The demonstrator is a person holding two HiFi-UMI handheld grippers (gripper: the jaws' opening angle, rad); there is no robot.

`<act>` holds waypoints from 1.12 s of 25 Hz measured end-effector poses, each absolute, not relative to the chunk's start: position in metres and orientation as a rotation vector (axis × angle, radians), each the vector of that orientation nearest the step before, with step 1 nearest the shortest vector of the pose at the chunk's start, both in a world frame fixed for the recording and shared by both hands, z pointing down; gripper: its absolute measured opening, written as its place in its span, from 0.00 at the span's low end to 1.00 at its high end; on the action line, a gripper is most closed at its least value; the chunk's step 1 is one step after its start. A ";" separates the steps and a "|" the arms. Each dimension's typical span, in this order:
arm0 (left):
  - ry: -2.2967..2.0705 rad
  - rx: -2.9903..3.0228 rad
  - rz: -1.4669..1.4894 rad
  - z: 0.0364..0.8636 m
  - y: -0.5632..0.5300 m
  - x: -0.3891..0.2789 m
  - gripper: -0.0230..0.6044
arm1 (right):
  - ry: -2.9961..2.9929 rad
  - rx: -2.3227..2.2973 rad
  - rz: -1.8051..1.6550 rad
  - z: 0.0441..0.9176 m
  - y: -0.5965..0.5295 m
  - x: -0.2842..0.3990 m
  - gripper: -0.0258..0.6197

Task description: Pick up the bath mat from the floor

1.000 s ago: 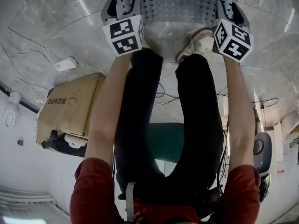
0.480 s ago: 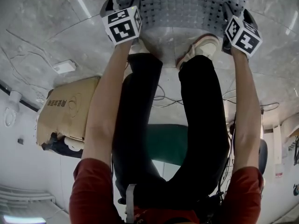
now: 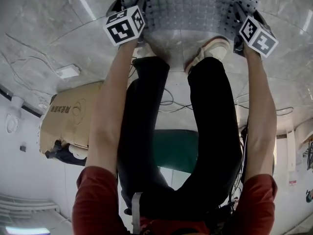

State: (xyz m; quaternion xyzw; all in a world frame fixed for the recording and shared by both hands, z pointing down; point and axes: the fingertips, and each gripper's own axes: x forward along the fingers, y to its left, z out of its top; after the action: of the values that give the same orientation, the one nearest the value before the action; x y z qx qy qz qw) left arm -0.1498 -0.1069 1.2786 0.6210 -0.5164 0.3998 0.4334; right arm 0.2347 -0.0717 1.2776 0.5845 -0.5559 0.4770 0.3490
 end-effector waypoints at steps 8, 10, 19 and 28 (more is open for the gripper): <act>-1.263 1.552 0.991 1.260 -0.102 -0.136 0.37 | -1.422 1.535 1.149 1.259 -0.067 0.233 0.38; -1.251 1.553 0.998 1.255 -0.100 -0.133 0.35 | -1.421 1.533 1.158 1.256 -0.065 0.230 0.36; -1.214 1.625 1.028 1.210 -0.091 -0.114 0.29 | -1.463 1.509 1.140 1.214 -0.065 0.203 0.21; -1.221 1.665 1.037 1.130 -0.088 -0.105 0.26 | -1.461 1.510 1.131 1.141 -0.047 0.192 0.18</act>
State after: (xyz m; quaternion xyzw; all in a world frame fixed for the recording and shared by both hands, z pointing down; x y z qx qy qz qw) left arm -0.1051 -0.0885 1.1302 0.6593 -0.4835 0.4105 0.4038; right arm 0.1924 -0.0472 1.1406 0.5883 -0.5690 0.4407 0.3687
